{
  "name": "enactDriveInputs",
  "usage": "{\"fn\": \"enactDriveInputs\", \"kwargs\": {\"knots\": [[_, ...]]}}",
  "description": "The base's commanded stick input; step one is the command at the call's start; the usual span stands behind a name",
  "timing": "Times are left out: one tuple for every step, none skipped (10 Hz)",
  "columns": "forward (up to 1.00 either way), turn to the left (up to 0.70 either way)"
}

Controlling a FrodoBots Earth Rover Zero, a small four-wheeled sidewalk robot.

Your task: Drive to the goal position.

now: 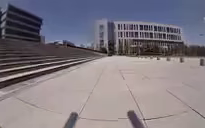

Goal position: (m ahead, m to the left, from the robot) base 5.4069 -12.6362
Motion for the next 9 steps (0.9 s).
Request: {"fn": "enactDriveInputs", "kwargs": {"knots": [[0.70,0.00],[0.70,0.00],[0.70,0.00],[0.70,0.00],[0.70,0.00],[0.70,0.00],[0.70,0.00],[0.70,0.00],[0.70,0.00]]}}
